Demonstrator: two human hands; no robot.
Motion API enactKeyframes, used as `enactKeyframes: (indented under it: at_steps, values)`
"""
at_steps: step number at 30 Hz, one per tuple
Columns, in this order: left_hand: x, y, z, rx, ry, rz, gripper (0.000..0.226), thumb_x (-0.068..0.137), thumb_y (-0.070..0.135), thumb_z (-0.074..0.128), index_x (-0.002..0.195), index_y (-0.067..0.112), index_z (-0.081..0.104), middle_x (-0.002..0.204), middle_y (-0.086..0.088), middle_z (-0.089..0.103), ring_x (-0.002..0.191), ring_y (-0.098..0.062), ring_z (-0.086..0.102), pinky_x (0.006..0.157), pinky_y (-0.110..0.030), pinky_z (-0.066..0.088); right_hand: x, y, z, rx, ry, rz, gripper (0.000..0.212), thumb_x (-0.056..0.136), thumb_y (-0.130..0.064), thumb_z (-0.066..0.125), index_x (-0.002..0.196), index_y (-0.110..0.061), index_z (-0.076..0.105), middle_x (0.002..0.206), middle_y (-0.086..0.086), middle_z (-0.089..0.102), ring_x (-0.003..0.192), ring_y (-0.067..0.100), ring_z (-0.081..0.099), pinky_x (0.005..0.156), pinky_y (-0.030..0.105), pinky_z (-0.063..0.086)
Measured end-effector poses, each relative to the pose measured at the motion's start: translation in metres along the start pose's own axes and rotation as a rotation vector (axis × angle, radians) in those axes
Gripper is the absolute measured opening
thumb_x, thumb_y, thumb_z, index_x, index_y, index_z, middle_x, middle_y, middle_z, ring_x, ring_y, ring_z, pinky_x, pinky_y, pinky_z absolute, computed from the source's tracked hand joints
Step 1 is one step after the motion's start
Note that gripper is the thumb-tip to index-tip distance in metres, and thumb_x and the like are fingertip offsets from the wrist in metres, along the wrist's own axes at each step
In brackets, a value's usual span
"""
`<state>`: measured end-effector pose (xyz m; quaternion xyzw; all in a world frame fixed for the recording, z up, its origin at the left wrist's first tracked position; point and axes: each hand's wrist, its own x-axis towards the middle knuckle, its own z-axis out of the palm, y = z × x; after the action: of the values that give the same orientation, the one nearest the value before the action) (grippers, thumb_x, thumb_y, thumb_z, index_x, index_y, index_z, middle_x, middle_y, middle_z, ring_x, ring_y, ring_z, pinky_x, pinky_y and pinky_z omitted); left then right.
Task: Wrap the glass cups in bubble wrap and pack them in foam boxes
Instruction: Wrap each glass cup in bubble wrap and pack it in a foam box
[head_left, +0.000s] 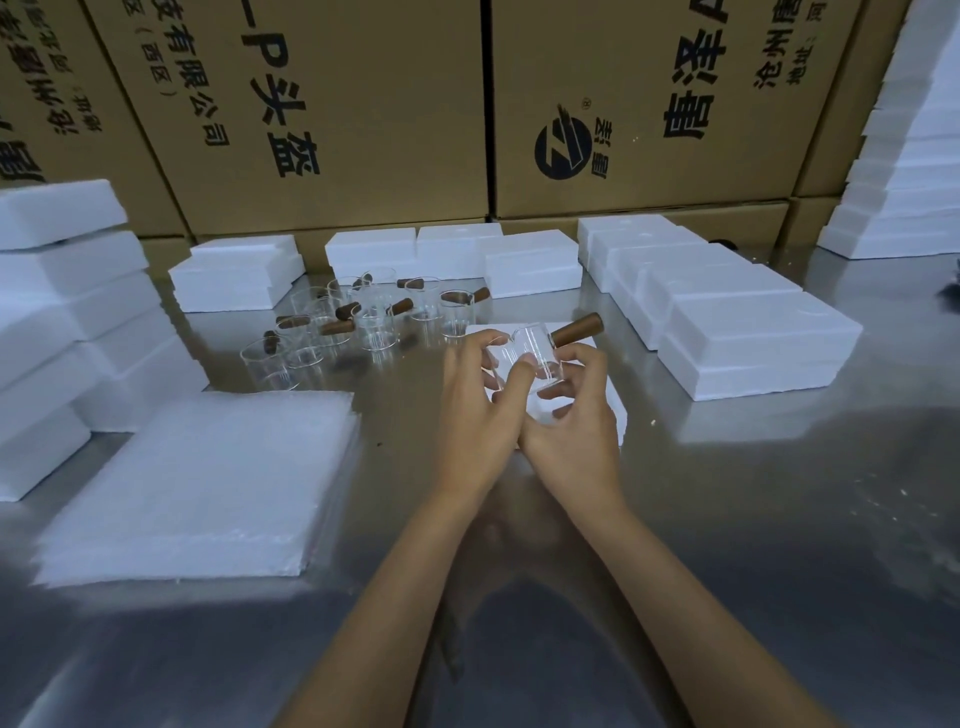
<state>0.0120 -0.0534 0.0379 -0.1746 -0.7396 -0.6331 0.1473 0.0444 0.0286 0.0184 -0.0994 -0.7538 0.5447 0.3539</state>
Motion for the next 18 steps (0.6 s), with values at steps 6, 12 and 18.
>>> enactKeyframes:
  at_steps: [6,12,18]
  values:
    - [-0.003,0.001,0.003,0.028,-0.028,0.036,0.025,0.091,0.036,0.066,0.114,0.032,0.056,0.11,0.01,0.055,0.096,-0.008,0.058,0.08,-0.023,0.048,0.003,-0.002,-0.009,0.024,-0.011,0.048,0.067,0.055,-0.06,0.072,0.111,-0.043,0.04,0.106,-0.02,0.064,0.1,-0.001,0.06,0.083,0.039,0.056]
    - [0.0,0.0,-0.002,0.09,-0.045,0.095,0.02,0.098,0.035,0.056,0.117,0.035,0.059,0.111,0.013,0.058,0.1,-0.004,0.059,0.075,-0.016,0.045,0.005,-0.002,-0.011,0.035,-0.006,0.058,0.058,0.063,-0.057,0.071,0.11,-0.047,0.039,0.109,-0.02,0.064,0.105,0.002,0.062,0.088,0.048,0.055]
    - [0.003,0.001,-0.007,0.12,-0.03,0.157,0.028,0.103,0.029,0.045,0.121,0.039,0.063,0.115,0.02,0.059,0.107,0.004,0.056,0.077,-0.003,0.041,0.007,-0.002,-0.013,0.01,0.017,0.03,0.054,0.068,-0.049,0.076,0.109,-0.052,0.041,0.109,-0.028,0.06,0.109,-0.004,0.057,0.088,0.032,0.052]
